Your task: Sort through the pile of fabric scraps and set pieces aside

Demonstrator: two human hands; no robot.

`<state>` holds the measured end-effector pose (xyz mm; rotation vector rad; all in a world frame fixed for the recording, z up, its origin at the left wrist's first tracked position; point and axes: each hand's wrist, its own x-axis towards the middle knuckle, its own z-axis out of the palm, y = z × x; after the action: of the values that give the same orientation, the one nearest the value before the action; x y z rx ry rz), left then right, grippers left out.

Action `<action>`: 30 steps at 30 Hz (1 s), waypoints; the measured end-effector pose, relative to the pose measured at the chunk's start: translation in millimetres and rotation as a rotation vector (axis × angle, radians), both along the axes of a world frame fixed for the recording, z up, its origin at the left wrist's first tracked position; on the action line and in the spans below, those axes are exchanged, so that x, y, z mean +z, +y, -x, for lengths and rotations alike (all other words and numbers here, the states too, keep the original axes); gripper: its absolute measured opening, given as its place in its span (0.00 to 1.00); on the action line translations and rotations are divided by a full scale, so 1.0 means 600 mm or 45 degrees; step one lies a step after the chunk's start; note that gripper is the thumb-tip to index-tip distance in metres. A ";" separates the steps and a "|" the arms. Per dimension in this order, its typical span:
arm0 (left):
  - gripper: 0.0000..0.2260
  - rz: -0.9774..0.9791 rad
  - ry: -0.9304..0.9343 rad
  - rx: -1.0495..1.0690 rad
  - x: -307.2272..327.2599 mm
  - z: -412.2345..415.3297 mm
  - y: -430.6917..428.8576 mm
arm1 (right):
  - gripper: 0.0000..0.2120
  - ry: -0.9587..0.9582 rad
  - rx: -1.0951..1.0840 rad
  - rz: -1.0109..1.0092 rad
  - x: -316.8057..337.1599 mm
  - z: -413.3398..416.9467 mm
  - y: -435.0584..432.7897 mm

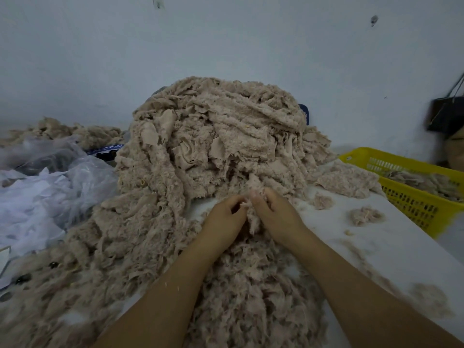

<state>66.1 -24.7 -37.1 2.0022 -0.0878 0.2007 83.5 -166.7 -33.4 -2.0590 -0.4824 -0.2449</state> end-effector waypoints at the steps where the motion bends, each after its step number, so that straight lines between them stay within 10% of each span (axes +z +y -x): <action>1: 0.08 0.057 0.017 0.016 0.000 0.000 0.002 | 0.19 -0.015 0.027 0.025 0.000 0.002 0.003; 10: 0.13 1.197 0.071 0.038 0.027 0.004 0.032 | 0.17 0.147 -0.054 -0.140 0.000 -0.011 -0.035; 16: 0.20 0.084 0.079 -0.061 0.007 0.013 0.009 | 0.12 0.193 0.070 -0.374 0.002 -0.008 -0.023; 30: 0.11 0.099 0.017 0.147 0.042 0.005 0.030 | 0.20 -0.055 -0.139 0.137 -0.008 -0.019 -0.017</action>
<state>63.2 -6.6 -11.9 1.9322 0.0434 0.2606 95.0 -176.9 -38.4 -2.1922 -0.4177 -0.3354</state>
